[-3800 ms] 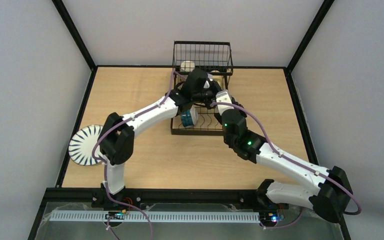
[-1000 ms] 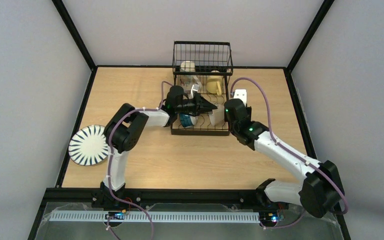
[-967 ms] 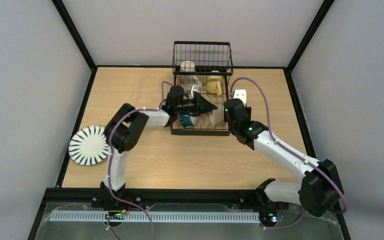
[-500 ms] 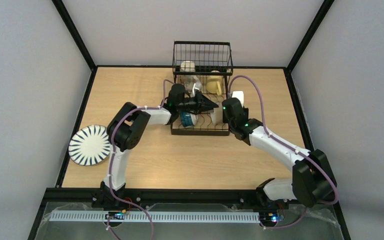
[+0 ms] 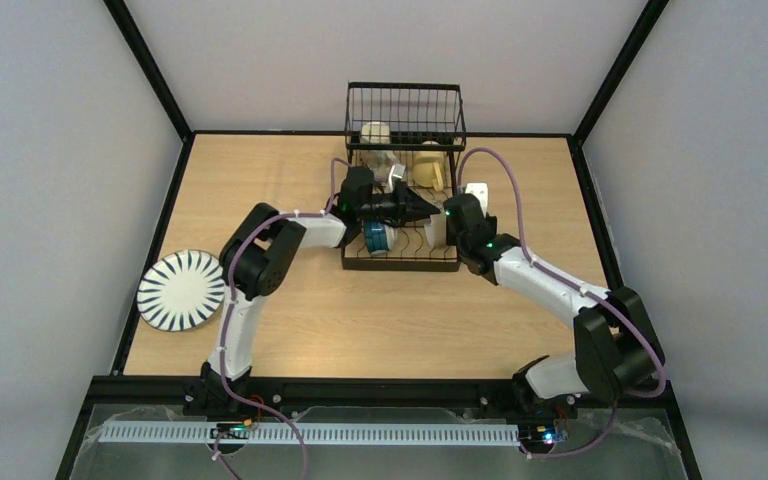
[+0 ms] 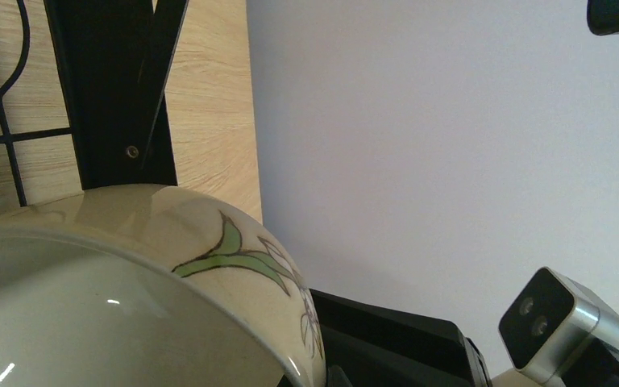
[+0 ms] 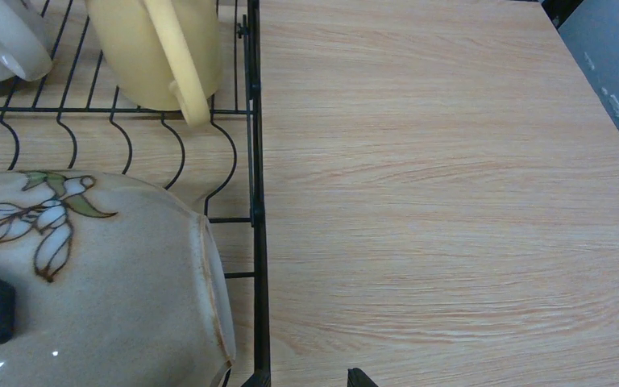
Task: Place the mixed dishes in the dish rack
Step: Insert the bowl into the dish rack.
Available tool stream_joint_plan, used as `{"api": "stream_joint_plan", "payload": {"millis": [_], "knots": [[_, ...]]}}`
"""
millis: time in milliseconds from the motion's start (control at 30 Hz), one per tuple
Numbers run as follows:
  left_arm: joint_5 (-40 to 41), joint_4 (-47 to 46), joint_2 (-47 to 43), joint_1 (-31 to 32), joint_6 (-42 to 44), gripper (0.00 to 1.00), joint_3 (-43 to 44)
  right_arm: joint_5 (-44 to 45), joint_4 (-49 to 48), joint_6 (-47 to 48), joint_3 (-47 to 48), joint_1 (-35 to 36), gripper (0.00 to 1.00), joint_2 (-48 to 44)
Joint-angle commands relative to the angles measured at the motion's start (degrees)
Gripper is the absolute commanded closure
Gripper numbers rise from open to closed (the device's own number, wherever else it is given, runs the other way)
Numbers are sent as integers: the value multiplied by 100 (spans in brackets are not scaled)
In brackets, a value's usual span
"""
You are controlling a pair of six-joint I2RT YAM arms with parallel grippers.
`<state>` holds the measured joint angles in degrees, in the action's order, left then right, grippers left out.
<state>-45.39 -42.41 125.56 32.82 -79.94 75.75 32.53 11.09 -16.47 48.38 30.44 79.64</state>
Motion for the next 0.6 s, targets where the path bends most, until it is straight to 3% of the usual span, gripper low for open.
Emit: {"api": "stream_joint_plan", "payload": {"millis": [0,567], "knots": [[-134,-182,48,-29,203,98,239,-4,-87,-228,197,-85,47,149],[-244,444,-15,-49,741,99,99,-33,-72,-347,400,-160,46,605]]}}
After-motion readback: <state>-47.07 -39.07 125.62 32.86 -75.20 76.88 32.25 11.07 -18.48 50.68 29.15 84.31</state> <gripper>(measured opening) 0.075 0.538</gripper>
